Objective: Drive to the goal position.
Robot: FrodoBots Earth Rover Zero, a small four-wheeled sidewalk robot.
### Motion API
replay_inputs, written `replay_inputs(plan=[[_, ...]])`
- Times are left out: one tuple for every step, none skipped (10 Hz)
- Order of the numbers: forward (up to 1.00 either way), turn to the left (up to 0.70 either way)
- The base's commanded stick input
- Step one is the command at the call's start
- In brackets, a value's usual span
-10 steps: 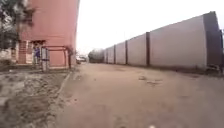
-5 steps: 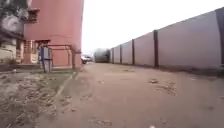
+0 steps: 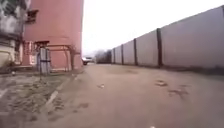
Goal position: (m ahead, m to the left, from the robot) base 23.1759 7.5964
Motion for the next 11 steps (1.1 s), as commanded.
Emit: replay_inputs(plan=[[0.70,0.00],[0.70,0.00],[0.70,0.00],[0.70,0.00],[0.70,0.00],[0.70,0.00],[0.70,0.14],[0.70,0.34],[0.70,0.27],[0.70,0.20],[0.70,0.10]])
